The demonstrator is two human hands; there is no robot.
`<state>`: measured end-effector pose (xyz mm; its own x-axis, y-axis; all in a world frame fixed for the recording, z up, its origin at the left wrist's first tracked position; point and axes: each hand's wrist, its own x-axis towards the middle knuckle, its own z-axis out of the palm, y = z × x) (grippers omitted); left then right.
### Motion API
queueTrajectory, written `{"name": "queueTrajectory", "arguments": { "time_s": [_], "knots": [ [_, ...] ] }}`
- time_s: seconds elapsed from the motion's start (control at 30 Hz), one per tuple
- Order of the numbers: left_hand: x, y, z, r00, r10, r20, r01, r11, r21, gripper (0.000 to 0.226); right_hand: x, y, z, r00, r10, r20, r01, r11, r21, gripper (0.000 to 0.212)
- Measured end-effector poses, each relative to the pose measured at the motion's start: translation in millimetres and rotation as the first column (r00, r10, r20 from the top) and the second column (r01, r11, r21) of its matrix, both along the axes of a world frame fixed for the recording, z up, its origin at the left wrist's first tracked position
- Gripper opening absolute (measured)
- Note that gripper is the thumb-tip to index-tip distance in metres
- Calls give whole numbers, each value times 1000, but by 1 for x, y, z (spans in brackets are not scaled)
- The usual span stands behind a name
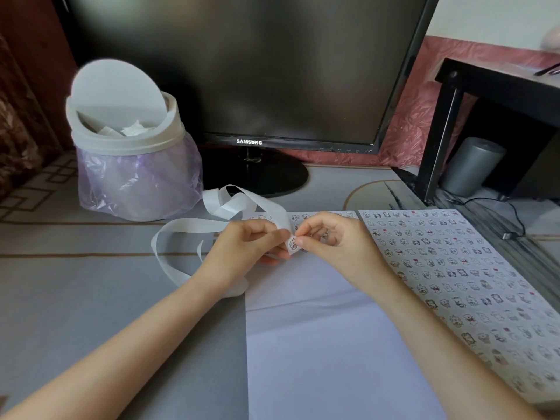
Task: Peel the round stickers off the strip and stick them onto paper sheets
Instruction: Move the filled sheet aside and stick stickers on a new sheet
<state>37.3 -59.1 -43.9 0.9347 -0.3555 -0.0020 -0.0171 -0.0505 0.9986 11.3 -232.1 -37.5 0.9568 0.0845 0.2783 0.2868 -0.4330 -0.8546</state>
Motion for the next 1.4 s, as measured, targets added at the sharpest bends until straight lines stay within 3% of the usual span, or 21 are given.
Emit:
{"name": "queueTrajectory", "arguments": {
  "time_s": [0.23,0.37,0.47,0.6,0.77,1.2,1.4],
  "knots": [
    [1,-1,-2,999,37,-28,-36,999,12,18,-3,-2,3,998,63,24,-60,989,-132,6],
    [2,-1,-4,997,62,-42,-61,998,23,19,-2,-12,13,998,65,0,-65,998,-19,15],
    [3,1,-5,997,72,-38,-71,996,49,20,-2,-29,25,993,-33,-113,44,995,90,10],
    [4,1,-6,997,78,-26,-76,994,78,21,-1,-58,27,928,-266,-262,274,962,-5,5],
    [4,1,-7,996,85,-29,-82,993,83,23,-2,-72,26,894,-352,-277,335,936,-107,3],
    [4,1,-9,998,63,5,-63,993,102,21,4,-76,13,837,-340,-429,325,939,-111,4],
    [5,2,-10,998,60,5,-60,993,103,23,5,-78,10,835,-344,-429,338,936,-93,4]
  ]
}}
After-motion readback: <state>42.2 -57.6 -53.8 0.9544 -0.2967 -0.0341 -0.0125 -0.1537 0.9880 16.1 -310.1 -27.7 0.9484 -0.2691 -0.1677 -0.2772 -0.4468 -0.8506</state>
